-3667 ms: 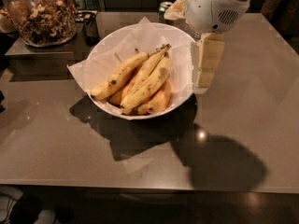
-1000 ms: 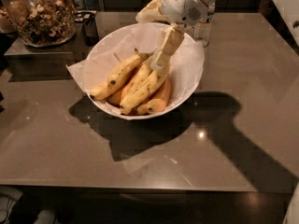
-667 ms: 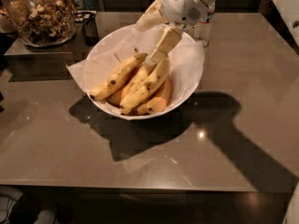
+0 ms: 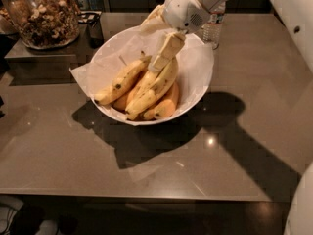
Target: Pick banana from white bowl
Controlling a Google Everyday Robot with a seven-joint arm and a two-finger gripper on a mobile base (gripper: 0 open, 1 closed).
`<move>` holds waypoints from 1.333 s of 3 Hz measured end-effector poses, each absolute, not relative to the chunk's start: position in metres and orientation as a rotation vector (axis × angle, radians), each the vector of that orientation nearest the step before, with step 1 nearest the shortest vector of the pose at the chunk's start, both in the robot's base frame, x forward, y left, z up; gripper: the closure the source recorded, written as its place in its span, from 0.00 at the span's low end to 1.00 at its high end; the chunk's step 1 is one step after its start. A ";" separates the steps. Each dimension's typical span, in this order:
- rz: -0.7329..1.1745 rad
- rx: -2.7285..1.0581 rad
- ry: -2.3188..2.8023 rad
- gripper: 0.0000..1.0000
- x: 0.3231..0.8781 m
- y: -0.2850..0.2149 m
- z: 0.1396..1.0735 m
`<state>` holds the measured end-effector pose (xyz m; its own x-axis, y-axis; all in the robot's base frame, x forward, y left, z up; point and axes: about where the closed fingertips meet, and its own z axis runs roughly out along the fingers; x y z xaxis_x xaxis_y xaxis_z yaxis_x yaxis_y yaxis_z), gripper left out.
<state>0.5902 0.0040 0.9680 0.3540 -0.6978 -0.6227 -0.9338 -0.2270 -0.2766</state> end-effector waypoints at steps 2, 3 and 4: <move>0.532 -2.010 1.359 0.33 0.610 0.027 0.952; 0.551 -1.994 1.358 0.31 0.611 0.028 0.941; 0.563 -1.989 1.343 0.31 0.612 0.032 0.932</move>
Offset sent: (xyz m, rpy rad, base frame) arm 0.0229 0.0223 -0.0073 0.0263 -0.0085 0.0573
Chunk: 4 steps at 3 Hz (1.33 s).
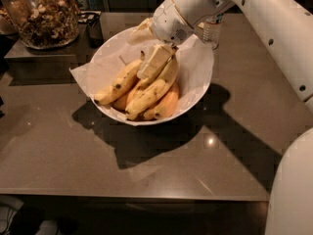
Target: Pick banana from white bowl
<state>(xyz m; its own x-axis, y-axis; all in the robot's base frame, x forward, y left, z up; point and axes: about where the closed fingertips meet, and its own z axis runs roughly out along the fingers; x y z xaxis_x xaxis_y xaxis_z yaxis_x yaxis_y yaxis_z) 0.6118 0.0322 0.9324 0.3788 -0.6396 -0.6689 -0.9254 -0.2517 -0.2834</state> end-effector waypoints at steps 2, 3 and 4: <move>0.597 -1.992 1.322 0.35 0.614 0.043 0.919; 0.616 -1.983 1.317 0.34 0.616 0.045 0.913; 0.624 -1.980 1.319 0.40 0.616 0.046 0.910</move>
Offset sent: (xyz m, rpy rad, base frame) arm 0.0036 0.0127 -0.0103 0.0108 0.0096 0.0364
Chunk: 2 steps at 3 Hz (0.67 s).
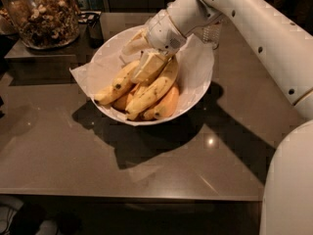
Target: Pick banana from white bowl
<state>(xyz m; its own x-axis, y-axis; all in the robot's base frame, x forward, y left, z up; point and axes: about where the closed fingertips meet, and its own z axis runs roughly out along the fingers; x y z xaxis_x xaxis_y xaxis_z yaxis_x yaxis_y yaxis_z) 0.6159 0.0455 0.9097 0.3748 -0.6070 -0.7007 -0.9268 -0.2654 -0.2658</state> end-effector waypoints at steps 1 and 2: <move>0.626 -1.979 1.323 0.59 0.616 0.045 0.908; 0.611 -1.976 1.333 0.82 0.615 0.042 0.908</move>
Offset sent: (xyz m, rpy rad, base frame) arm -0.0025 -0.0129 0.0015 -0.0162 -0.0135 -0.0325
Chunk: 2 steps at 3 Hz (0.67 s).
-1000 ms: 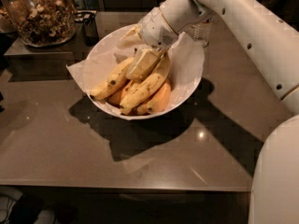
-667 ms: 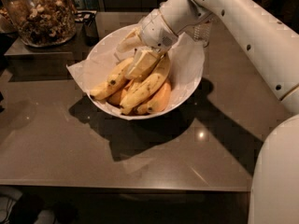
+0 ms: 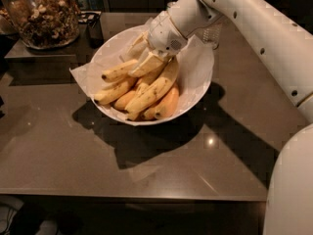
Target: Pick banana from white bowl
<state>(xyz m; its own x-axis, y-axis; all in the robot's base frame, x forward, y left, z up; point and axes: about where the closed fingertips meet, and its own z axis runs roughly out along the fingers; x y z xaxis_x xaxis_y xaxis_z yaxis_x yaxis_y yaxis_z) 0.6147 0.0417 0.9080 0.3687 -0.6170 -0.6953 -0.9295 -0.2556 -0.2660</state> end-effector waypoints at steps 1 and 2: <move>0.580 -1.973 1.354 1.00 0.613 0.035 0.911; 0.545 -1.956 1.358 1.00 0.599 0.022 0.932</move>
Offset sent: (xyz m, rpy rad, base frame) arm -0.0331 -0.0426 0.0558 -0.0132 -0.0754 -0.0799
